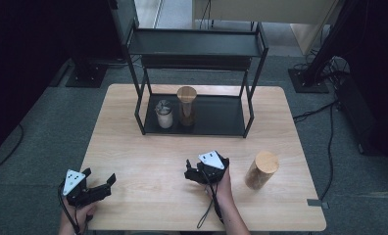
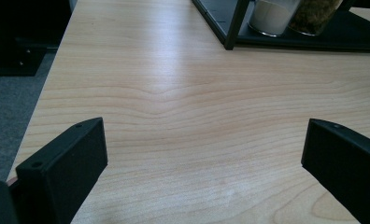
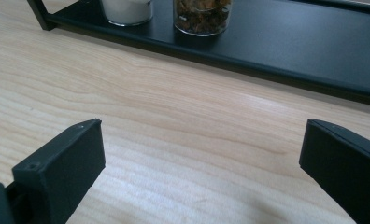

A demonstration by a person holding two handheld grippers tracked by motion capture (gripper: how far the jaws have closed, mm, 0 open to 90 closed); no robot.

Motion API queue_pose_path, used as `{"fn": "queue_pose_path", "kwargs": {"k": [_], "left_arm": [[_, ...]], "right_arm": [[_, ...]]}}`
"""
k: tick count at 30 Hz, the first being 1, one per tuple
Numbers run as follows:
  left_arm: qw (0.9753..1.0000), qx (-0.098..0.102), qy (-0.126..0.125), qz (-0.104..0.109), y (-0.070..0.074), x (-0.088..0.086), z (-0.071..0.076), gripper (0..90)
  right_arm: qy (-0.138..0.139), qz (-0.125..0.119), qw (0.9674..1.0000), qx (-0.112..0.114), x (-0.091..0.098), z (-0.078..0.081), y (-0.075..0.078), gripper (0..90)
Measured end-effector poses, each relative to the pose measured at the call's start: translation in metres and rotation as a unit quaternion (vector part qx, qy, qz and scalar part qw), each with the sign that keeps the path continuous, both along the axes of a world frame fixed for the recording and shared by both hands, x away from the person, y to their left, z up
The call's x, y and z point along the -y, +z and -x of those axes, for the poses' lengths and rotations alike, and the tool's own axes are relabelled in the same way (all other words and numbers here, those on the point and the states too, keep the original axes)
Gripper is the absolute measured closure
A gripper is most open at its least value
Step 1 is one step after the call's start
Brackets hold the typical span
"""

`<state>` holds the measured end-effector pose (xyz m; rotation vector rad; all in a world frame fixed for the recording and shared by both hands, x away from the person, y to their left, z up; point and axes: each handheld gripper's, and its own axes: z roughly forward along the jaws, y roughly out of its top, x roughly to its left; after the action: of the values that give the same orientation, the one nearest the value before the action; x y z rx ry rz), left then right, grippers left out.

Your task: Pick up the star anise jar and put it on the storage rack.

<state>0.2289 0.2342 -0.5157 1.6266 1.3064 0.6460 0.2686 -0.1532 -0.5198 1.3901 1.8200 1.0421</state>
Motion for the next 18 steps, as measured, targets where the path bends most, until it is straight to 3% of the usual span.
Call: {"fn": "queue_pose_path", "kwargs": {"k": [18], "left_arm": [[1.0000,-0.001,0.002,-0.001,0.000,0.000,0.000,0.5]], "right_arm": [[0.007,0.006,1.0000,0.004,0.002,0.032,0.000,0.3]]}}
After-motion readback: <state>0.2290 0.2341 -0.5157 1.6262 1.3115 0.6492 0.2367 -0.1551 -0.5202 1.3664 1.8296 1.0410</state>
